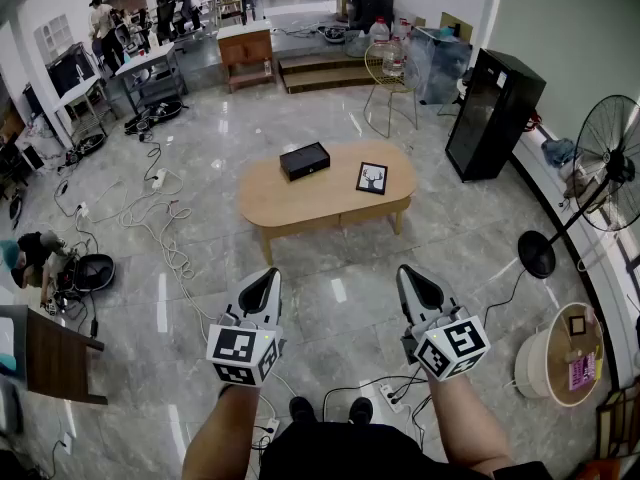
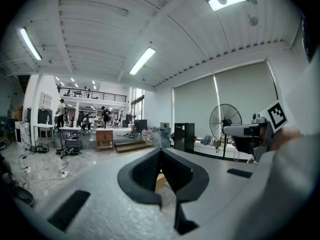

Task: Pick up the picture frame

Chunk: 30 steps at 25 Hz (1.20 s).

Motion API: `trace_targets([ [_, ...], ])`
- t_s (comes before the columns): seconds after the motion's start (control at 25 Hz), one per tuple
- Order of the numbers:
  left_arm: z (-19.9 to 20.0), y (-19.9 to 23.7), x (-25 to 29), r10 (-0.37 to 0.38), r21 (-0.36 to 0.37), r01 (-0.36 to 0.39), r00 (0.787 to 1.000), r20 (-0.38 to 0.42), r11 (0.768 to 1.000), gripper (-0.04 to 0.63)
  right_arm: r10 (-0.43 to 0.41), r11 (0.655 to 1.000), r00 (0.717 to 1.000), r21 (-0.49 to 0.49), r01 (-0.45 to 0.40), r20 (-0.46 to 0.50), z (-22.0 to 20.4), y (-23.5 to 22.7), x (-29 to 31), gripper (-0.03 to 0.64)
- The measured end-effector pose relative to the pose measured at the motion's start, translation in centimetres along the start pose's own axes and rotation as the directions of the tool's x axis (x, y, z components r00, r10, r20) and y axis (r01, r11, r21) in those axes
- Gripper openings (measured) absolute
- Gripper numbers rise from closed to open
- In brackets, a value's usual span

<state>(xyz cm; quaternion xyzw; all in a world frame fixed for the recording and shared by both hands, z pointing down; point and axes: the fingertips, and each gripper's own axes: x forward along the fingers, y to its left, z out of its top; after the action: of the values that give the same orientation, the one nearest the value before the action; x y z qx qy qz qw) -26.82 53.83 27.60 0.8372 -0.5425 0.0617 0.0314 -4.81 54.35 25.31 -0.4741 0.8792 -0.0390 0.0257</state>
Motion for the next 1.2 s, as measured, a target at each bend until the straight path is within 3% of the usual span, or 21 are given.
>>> trace_targets([
  [0.36, 0.1, -2.6, 1.0, -0.032, 0.012, 0.032, 0.999, 0.015, 0.999, 0.008, -0.015, 1.0, 1.0, 0.009, 0.015, 0.01, -0.1, -2.0, -1.4, 0.002],
  [0.88, 0.3, -11.6, 3.0, -0.068, 0.016, 0.068, 0.998, -0.001, 0.998, 0.008, -0.05, 0.998, 0.999, 0.025, 0.05, 0.015, -0.4, -8.3, -9.8, 0.006],
  [1.2, 0.6, -15.0, 3.1, -0.087, 0.019, 0.087, 0.996, -0.009, 0.996, 0.007, -0.037, 0.994, 0.999, 0.097, 0.039, -0.026, -2.3, -9.7, -12.3, 0.042],
])
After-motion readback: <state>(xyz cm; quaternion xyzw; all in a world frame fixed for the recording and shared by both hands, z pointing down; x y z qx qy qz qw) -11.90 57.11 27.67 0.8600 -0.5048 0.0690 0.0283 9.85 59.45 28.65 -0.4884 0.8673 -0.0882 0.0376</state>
